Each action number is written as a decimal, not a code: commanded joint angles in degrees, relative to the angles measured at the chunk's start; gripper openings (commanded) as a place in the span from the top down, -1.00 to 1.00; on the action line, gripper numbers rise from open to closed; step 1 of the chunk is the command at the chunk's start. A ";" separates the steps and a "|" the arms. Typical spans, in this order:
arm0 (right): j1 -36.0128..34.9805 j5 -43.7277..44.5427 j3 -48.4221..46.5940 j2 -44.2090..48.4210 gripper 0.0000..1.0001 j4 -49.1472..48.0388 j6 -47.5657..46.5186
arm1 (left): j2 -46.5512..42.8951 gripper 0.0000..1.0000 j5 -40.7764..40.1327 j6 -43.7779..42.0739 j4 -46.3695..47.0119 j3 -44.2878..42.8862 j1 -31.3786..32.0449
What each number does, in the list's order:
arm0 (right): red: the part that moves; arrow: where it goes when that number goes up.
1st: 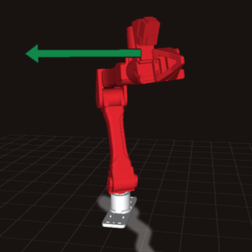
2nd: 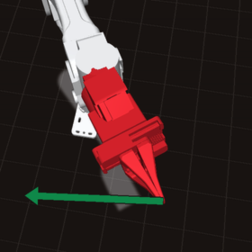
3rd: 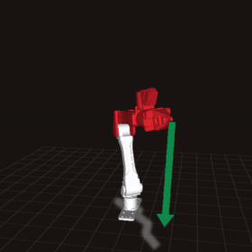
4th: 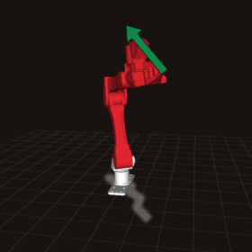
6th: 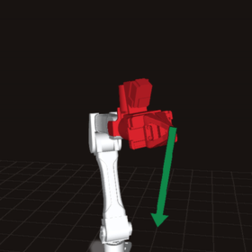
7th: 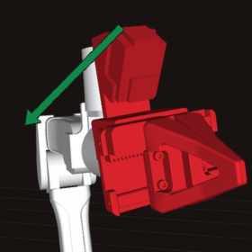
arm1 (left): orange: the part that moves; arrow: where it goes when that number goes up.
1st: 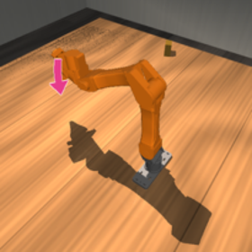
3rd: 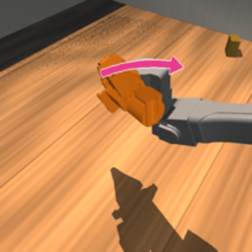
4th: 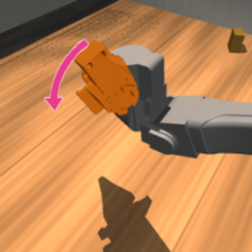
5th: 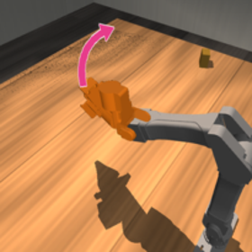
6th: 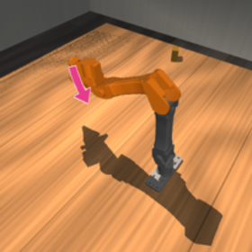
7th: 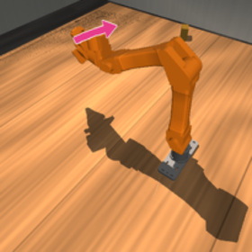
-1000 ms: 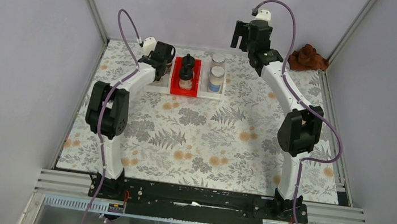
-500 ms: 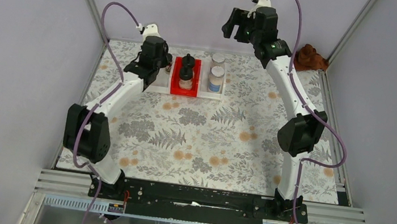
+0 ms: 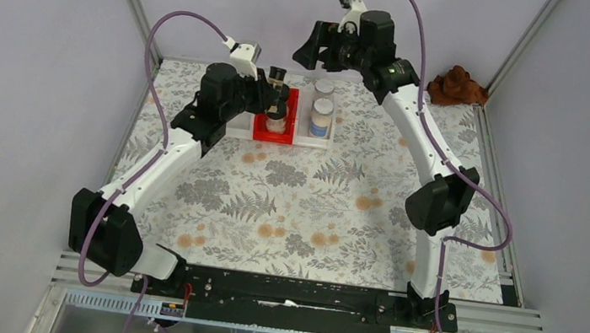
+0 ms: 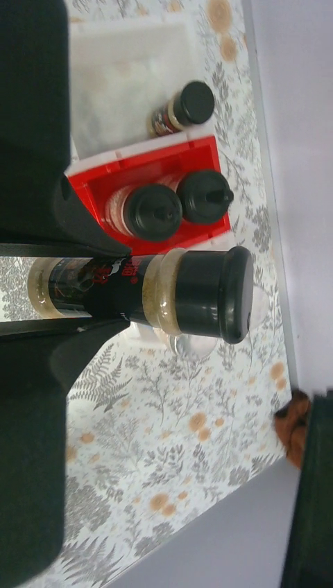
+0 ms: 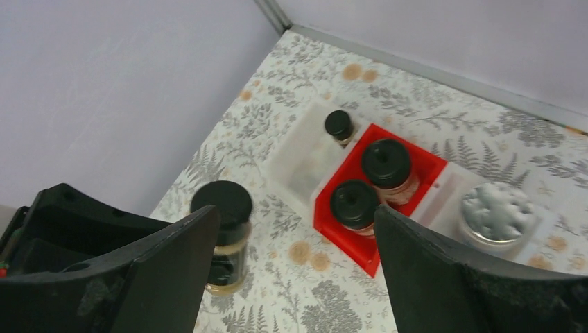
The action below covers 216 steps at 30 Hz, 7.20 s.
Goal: Organize the condiment bottles
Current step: Pick up the bottle from the storage box, then place the bottle in the storage box.
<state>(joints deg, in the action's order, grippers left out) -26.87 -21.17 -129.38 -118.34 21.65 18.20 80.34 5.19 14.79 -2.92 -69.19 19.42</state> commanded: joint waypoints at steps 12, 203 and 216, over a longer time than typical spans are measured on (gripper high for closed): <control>-5.97 -5.81 1.53 2.32 -0.66 -0.03 1.63 | 0.28 0.97 7.18 -3.12 3.85 -0.40 1.72; -16.37 14.47 -7.89 -36.52 -0.14 -35.24 -29.87 | -38.43 -0.22 -11.61 20.99 -6.93 22.95 4.10; -16.42 13.55 -9.68 -34.87 -0.68 -33.45 -30.16 | -36.05 -0.22 -10.98 21.37 -7.76 19.73 4.07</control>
<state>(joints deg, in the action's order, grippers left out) -43.51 -7.99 -137.43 -157.03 -13.96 -12.58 43.46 -6.39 37.08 -11.62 -47.11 23.22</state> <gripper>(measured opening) 0.840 0.608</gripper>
